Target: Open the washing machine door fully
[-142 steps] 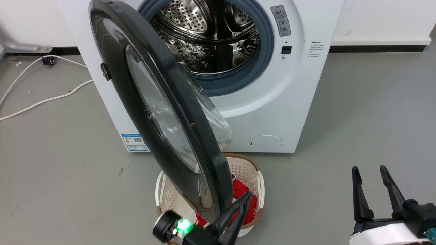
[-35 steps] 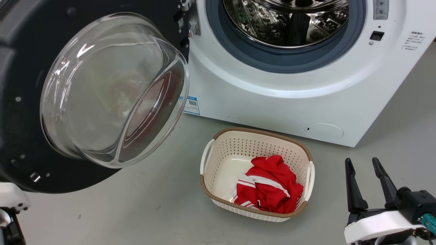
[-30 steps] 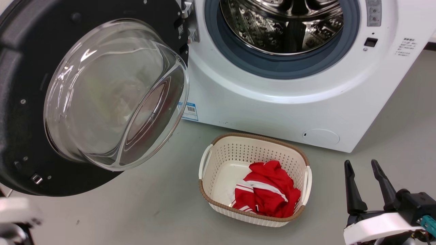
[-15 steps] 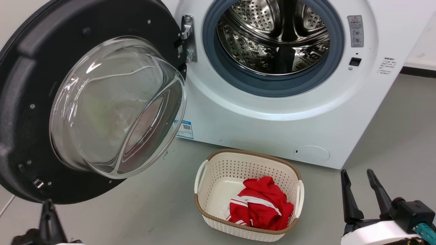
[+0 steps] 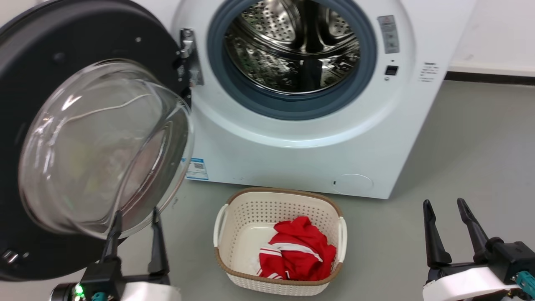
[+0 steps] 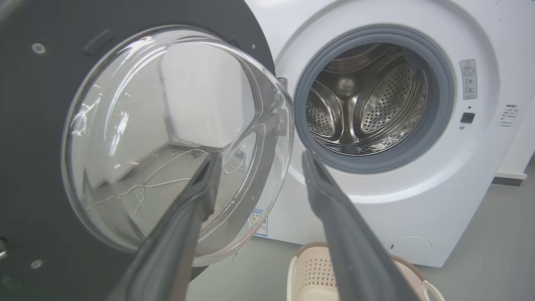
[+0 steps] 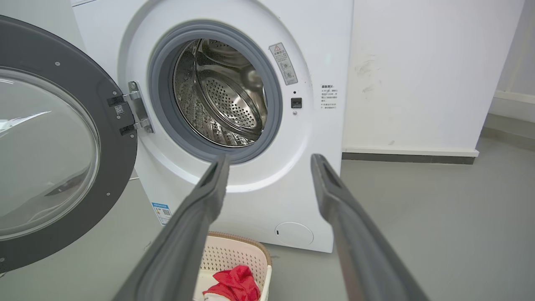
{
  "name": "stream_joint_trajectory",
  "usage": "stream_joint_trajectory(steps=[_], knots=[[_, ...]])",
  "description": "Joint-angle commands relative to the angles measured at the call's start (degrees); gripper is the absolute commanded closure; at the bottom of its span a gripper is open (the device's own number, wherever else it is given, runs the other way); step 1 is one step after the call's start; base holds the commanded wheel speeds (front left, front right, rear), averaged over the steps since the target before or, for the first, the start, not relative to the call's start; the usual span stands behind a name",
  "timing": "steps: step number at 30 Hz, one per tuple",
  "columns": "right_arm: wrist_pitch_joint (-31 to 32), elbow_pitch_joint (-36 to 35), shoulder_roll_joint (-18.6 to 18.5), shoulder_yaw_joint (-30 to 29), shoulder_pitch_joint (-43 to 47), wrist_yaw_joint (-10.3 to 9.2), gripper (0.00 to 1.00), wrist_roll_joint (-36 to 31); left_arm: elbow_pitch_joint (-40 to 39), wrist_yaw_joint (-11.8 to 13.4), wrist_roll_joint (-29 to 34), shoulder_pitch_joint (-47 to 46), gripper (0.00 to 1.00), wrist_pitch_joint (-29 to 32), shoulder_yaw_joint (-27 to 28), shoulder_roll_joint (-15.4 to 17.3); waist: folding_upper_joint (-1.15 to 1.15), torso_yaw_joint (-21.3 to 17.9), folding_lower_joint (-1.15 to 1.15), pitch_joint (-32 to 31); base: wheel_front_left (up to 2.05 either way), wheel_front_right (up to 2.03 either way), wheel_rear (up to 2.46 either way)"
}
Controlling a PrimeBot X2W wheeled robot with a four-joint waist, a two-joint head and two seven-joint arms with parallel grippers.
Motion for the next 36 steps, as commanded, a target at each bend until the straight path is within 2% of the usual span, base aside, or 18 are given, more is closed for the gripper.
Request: stream_joint_trajectory(steps=[1, 8, 13, 36], knots=[[0.36, -0.97, 0.05, -0.21, 0.25, -0.02, 0.0, -1.37, 0.05, -0.41, 0.47, -1.89, 0.0, -0.13, -1.36, -0.06, 0.0, -2.49, 0.0, 0.04, 0.0, 0.0, 0.0], [1.5, -2.39, 0.05, -0.85, 1.17, -0.02, 0.0, -2.06, 1.69, -0.62, 1.59, -5.04, 0.0, -0.13, -4.33, -0.1, 0.0, -7.35, 0.0, -0.02, 0.0, 0.0, 0.0], [1.49, -1.95, 0.06, -0.59, 1.46, -0.02, 0.0, -1.7, 2.47, -0.15, 1.76, -4.67, 0.0, -0.13, -4.43, -0.11, 0.0, -9.2, 0.0, -0.05, 0.0, 0.0, 0.0], [1.29, -1.63, 0.05, -0.19, 1.27, -0.02, 0.0, -1.26, 3.18, 1.02, 1.97, -3.22, 0.0, -0.13, -5.26, -0.14, 0.0, -8.89, 0.0, 0.04, 0.0, 0.0, 0.0]])
